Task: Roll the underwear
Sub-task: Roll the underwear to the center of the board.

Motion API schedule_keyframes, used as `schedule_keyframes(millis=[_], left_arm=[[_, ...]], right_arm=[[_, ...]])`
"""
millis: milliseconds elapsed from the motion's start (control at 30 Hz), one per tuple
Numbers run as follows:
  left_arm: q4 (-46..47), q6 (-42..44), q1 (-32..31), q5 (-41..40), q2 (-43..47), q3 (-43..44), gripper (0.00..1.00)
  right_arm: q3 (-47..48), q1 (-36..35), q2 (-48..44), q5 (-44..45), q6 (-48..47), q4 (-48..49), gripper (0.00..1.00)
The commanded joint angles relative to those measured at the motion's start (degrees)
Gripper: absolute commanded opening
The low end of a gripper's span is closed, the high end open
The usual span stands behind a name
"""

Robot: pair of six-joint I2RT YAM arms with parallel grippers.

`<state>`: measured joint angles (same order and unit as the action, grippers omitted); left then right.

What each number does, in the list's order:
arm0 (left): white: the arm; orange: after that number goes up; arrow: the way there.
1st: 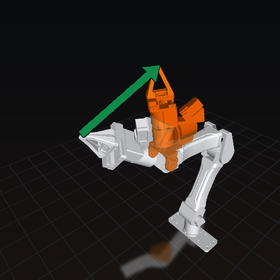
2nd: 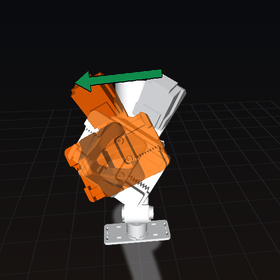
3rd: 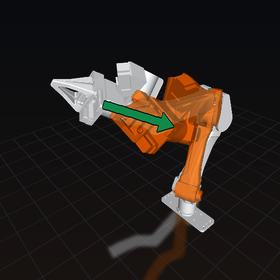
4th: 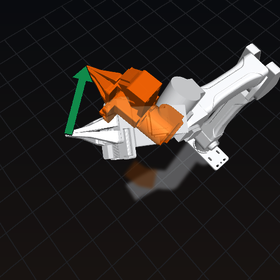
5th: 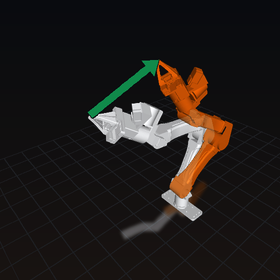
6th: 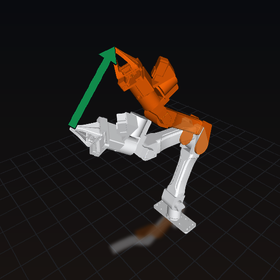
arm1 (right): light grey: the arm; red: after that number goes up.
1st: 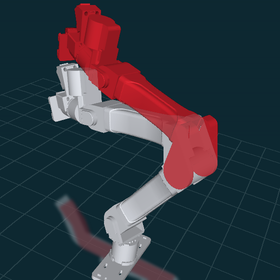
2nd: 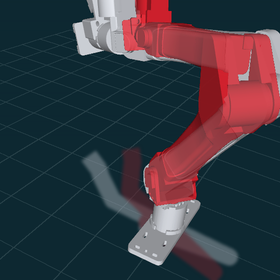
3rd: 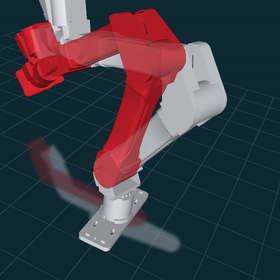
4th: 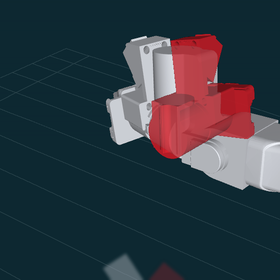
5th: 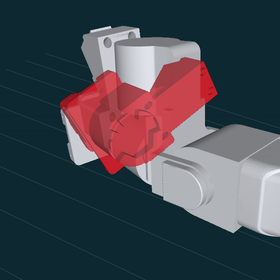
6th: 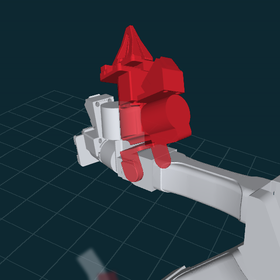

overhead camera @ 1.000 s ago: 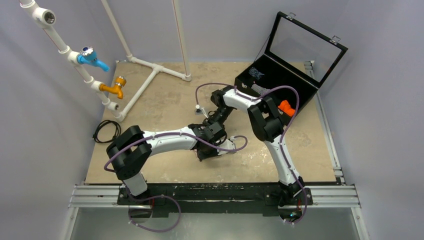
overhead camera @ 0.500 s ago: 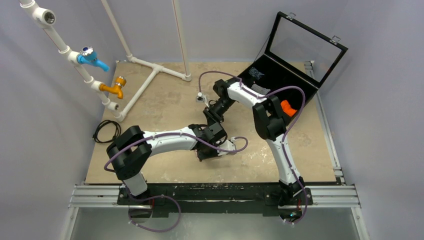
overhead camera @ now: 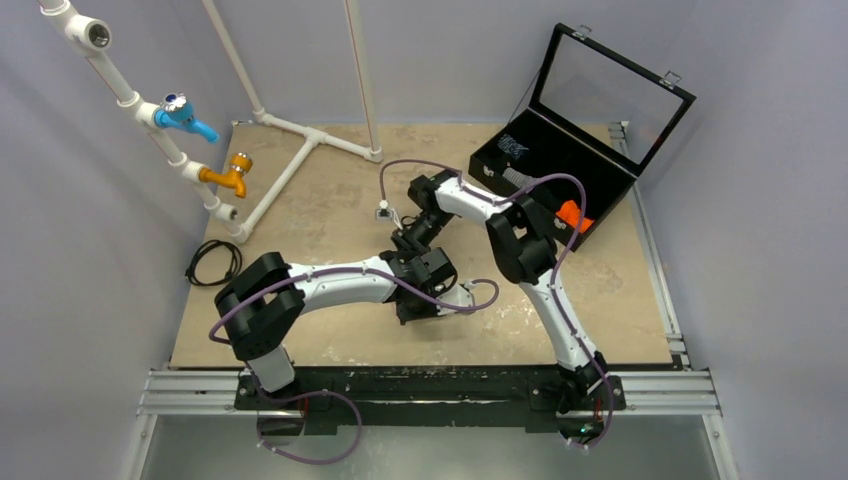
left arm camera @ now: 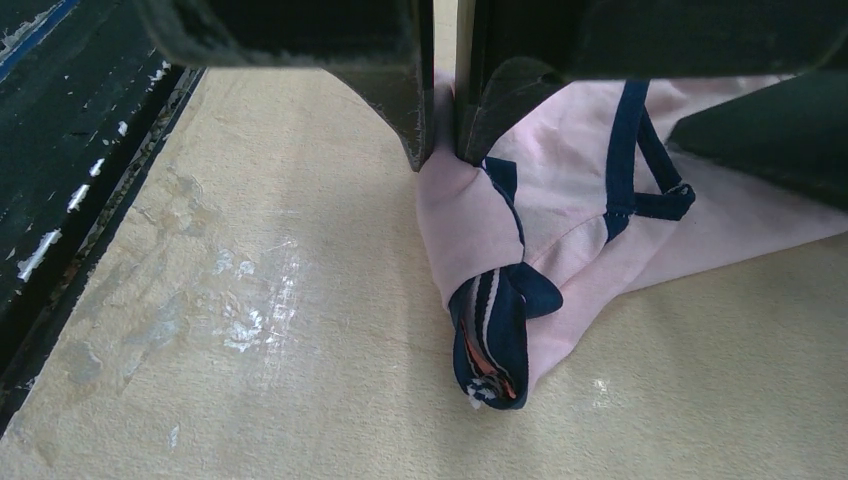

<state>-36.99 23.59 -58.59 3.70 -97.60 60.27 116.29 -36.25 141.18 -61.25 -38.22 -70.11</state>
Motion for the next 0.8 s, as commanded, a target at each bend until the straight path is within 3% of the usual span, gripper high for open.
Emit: schedule_keyframes(millis=[0, 467, 767], left_arm=[[0.34, 0.71, -0.57, 1.14, -1.01, 0.73, 0.00], [-3.33, -1.22, -0.56, 1.54, 0.19, 1.43, 0.02], [-6.16, -0.63, -0.56, 6.60, -0.10, 2.24, 0.01]], right_arm=[[-3.85, -0.37, 0.25, -1.48, -0.55, 2.57, 0.44], [-21.95, 3.77, -10.18, 14.62, 14.02, 24.13, 0.41], [-24.70, 5.04, -12.79, 19.62, 17.47, 29.38, 0.41]])
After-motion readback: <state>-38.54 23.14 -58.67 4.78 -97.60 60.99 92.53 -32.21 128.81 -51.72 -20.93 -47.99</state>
